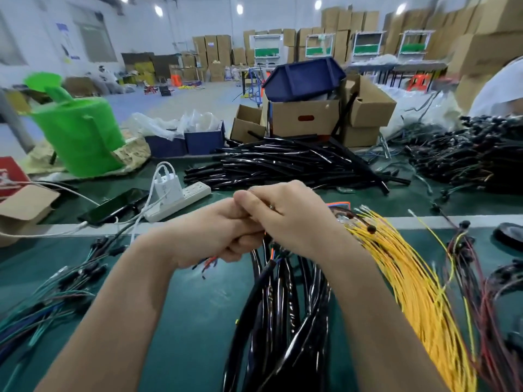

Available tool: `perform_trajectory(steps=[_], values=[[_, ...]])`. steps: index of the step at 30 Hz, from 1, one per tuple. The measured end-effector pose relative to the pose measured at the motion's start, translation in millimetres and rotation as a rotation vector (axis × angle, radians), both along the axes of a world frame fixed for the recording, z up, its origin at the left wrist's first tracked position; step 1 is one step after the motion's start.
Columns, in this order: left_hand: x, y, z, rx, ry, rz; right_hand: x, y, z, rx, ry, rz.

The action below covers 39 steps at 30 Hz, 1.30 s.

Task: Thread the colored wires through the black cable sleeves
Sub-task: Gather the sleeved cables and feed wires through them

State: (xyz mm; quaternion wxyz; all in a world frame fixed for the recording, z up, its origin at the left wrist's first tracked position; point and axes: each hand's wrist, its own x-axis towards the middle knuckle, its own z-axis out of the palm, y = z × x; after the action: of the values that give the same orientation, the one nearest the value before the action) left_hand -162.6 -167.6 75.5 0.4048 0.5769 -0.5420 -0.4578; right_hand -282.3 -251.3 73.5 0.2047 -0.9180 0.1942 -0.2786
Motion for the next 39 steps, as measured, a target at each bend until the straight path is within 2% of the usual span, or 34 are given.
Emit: perform_trajectory(steps=[4, 5, 8, 11, 20, 28, 39], values=[[5, -3, 21, -0.156, -0.318, 0.05, -18, -22, 1, 0.057, -0.149, -0.079], [9, -2, 21, -0.235, -0.302, 0.106, -23, -27, 0, 0.08, -0.171, -0.111], [15, -2, 14, -0.443, -0.02, 0.343, -33, -35, -1, 0.179, -0.262, -0.145], [17, -12, 8, -0.506, 0.165, 0.507, -38, -39, 0, 0.161, -0.252, -0.193], [3, -21, 14, -0.498, 0.421, 0.555, -32, -42, -6, 0.098, -0.241, -0.2], [-9, -25, 19, -0.594, 0.442, 0.608, -27, -40, -7, 0.093, -0.187, -0.175], [-13, -22, 20, -0.603, 0.208, 0.533, -22, -27, 3, 0.126, -0.285, -0.014]])
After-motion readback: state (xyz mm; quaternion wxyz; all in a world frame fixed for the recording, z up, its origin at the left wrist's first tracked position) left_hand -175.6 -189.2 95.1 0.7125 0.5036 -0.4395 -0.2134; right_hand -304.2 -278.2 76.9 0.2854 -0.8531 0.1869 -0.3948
